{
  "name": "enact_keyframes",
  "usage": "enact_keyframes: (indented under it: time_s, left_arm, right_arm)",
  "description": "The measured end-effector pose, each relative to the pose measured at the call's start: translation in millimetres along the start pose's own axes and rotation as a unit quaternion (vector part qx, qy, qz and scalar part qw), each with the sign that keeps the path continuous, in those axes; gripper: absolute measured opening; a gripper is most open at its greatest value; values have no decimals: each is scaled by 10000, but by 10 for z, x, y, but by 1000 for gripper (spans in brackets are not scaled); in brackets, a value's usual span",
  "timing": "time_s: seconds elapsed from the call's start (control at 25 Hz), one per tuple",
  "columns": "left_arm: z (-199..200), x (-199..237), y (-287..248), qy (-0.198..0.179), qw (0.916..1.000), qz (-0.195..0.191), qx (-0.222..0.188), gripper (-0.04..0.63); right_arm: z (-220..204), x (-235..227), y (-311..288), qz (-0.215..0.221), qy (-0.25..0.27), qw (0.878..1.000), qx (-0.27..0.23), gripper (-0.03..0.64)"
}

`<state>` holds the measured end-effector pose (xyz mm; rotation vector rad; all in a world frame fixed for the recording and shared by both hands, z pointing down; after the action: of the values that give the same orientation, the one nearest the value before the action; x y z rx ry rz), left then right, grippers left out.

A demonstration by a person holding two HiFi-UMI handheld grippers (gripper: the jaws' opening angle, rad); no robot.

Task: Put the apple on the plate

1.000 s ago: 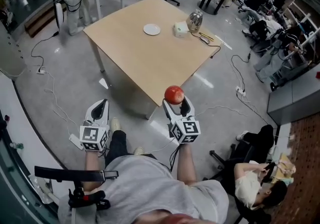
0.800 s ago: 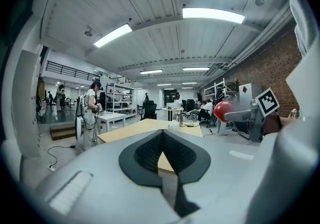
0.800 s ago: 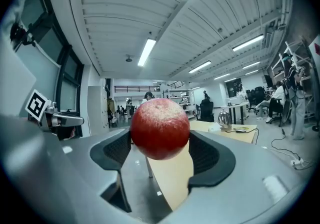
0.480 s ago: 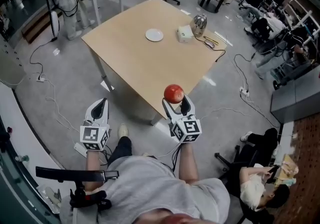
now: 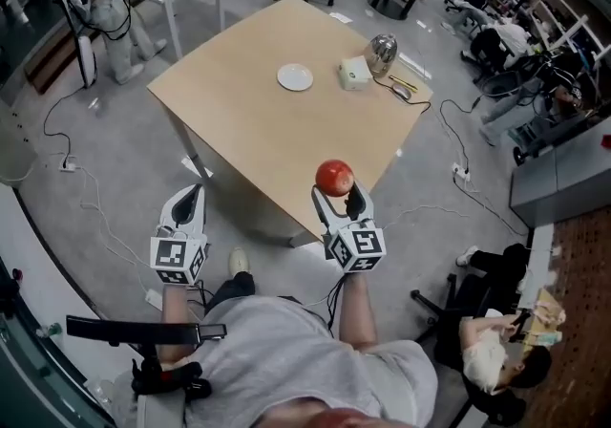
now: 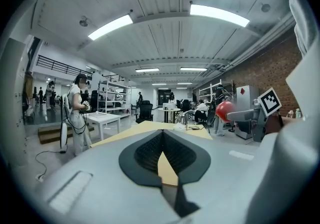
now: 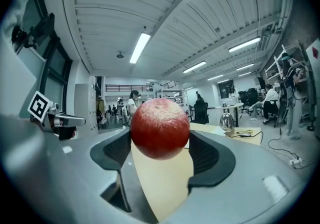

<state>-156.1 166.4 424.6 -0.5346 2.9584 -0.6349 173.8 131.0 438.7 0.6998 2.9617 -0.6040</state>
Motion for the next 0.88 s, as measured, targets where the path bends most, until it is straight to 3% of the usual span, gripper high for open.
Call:
enact_keyframes:
  time_s: [0.2, 0.44, 0.88]
  left_arm:
    - [88, 139, -160, -64, 9999, -135, 3, 20]
    - [156, 687, -446, -82, 9995, -321, 3, 20]
    - [249, 1193, -781, -152, 9983, -553, -15, 20]
  right_arm:
    - [61, -36, -90, -201, -87, 9998, -22, 367]
    - [191, 162, -558, -437, -105, 9990, 17, 367]
    - [317, 341, -992, -662, -143, 9977, -11, 367]
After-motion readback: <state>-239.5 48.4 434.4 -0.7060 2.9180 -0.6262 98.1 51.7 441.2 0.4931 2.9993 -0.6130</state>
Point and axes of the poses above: the fingertips, and each gripper's own axes: y backward along the fingers, x to its left, z out of its top, the point moved 6 cm from there along y, backward along the fingers, and after that the axes turned 15 degrees about x, right-handed, at the moved point
